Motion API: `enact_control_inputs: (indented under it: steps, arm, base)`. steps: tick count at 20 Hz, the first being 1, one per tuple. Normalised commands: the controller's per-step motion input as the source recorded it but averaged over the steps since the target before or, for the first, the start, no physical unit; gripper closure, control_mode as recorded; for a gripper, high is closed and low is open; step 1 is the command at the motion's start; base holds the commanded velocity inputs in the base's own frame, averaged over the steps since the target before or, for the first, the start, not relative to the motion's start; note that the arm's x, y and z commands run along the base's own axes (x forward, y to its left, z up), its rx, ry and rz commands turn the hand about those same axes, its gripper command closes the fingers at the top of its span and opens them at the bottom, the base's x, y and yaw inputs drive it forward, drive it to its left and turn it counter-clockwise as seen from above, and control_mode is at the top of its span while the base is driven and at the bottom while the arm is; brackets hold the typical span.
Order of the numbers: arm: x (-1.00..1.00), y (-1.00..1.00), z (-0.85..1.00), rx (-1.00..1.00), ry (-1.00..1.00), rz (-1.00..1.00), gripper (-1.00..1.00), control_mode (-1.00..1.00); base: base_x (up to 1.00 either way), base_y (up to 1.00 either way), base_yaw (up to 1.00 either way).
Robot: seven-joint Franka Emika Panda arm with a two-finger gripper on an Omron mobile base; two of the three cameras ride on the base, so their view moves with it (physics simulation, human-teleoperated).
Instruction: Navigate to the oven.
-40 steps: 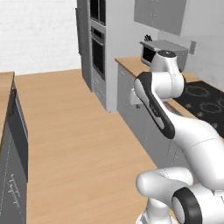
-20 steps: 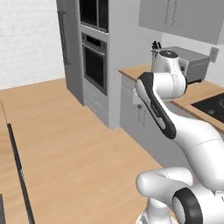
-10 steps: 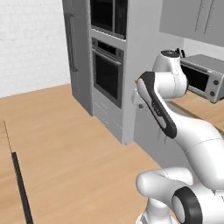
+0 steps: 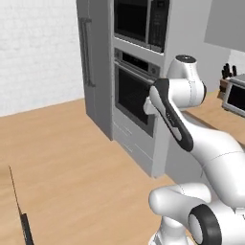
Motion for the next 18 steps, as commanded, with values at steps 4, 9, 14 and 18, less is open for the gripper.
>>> enact_control_inputs:
  steps: [4,9,14,18]
  arm:
    - [0.0,0.0,0.0,0.0,0.0,0.0,-1.0,1.0]
    - [0.0,0.0,0.0,0.0,0.0,0.0,-1.0,1.0]
    - [0.0,0.0,0.0,0.0,0.0,0.0,-1.0,1.0]
    - [0.0,0.0,0.0,0.0,0.0,0.0,-1.0,1.0]
  base:
    - [1.0,0.01,-0.14]
    - [1.0,0.24,-0.27]
    - [1.0,0.26,-0.32]
    - [1.0,0.21,-0.37]
